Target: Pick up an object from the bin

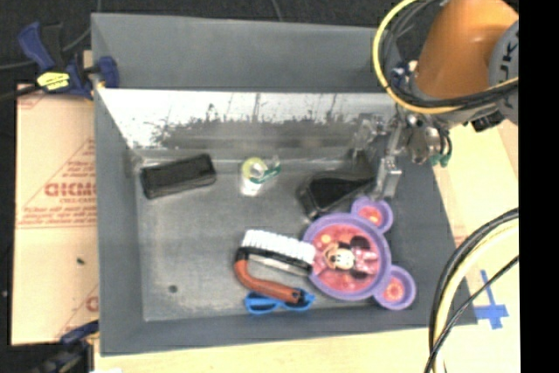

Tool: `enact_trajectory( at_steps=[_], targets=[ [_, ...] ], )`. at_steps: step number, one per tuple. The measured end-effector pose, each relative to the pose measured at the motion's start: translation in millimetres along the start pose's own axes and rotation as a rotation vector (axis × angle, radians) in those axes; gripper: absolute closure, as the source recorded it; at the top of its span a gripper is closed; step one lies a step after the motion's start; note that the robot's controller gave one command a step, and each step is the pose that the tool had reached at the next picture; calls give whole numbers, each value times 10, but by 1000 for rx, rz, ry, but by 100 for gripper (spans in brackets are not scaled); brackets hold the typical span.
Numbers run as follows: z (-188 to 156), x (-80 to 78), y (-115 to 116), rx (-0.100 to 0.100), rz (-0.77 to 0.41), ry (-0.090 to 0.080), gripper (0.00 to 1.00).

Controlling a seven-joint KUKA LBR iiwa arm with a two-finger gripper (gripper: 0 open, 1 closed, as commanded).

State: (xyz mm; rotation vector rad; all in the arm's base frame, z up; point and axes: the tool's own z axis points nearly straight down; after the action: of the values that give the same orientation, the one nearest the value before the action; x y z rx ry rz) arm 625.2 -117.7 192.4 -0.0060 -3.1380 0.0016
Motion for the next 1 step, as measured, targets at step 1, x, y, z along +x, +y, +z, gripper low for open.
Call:
enact_trajectory(
  at_steps=[1],
  targets=[
    [-52,-17,4,2,-4,-9,0]
  ],
)
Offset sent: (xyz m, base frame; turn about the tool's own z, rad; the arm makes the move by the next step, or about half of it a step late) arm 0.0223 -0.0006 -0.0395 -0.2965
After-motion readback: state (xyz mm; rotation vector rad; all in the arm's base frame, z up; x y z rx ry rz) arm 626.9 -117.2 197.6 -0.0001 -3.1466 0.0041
